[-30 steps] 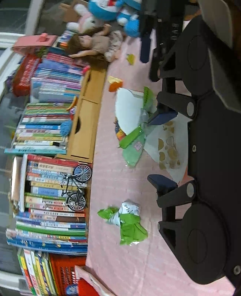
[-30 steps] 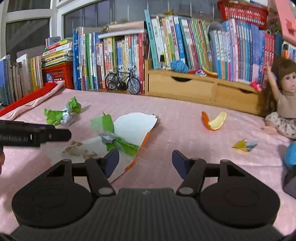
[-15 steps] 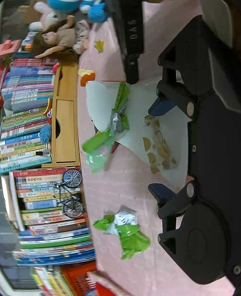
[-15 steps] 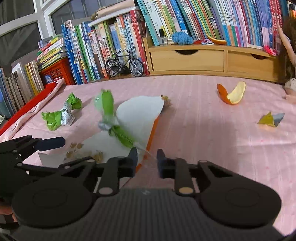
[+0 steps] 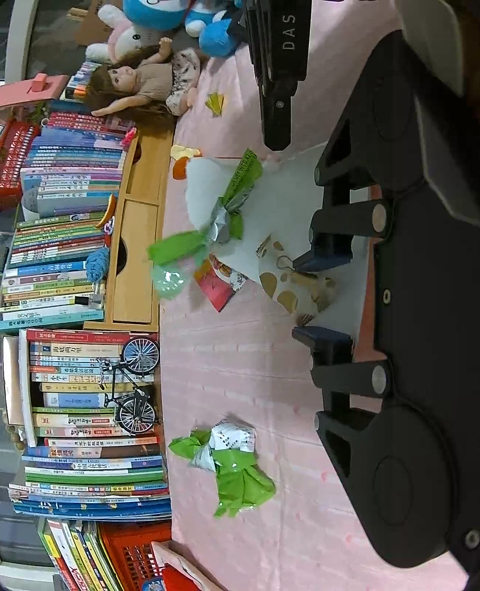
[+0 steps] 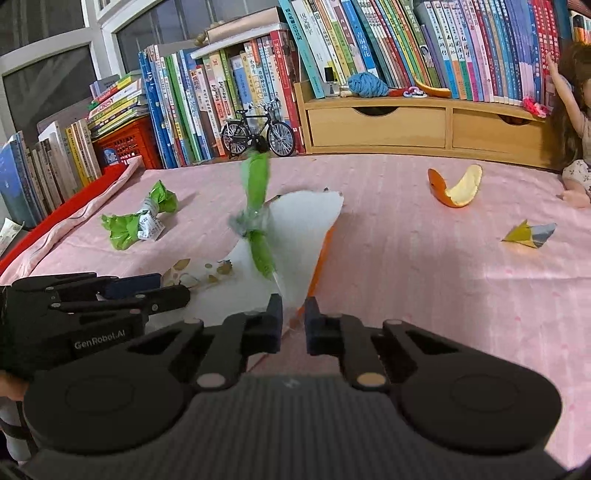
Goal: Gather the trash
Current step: 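Grasp the white paper with the left gripper while the right grasps the green wrapper, then carry white paper and green wrapper down into the bin and open both grippers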
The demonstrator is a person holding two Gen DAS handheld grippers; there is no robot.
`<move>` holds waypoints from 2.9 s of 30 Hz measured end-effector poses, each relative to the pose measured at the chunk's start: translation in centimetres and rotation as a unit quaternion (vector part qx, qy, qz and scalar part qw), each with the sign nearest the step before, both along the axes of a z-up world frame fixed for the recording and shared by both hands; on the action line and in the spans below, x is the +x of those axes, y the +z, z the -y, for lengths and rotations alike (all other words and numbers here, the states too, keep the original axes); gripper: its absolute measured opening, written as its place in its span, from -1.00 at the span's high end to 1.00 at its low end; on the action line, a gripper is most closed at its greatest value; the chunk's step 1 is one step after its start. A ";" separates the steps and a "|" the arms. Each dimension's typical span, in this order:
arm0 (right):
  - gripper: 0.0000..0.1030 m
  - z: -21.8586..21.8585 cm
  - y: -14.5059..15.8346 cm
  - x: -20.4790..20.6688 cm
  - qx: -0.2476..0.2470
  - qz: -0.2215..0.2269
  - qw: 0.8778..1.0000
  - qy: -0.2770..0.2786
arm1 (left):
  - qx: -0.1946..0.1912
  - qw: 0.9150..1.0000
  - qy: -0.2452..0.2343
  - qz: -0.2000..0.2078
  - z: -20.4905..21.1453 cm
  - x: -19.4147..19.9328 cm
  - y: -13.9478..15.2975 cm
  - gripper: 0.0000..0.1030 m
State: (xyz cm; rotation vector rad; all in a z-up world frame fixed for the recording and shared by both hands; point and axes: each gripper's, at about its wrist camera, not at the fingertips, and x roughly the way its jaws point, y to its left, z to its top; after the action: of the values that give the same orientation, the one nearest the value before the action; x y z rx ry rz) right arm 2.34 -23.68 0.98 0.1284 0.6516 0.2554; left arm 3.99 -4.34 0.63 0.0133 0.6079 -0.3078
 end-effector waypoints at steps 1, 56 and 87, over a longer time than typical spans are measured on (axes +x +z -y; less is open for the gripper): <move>0.69 0.1 0.1 -0.3 0.001 0.002 1.000 0.001 | 0.000 1.000 -0.001 0.002 -0.1 -0.4 0.1 0.41; 0.22 -5.9 4.5 -11.7 -0.098 0.078 0.991 0.053 | -0.026 0.999 0.003 0.042 -3.7 -14.6 4.8 0.41; 0.23 -4.8 -2.6 -27.5 -0.047 -0.004 0.996 0.080 | -0.021 0.997 -0.061 -0.049 -4.9 -30.9 -1.0 0.42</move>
State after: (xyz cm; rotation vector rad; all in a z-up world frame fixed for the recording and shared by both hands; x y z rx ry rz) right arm -25.12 -18.92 -1.63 -0.0137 0.6811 0.3775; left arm -26.93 0.52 -0.37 -0.0045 0.6984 -0.4408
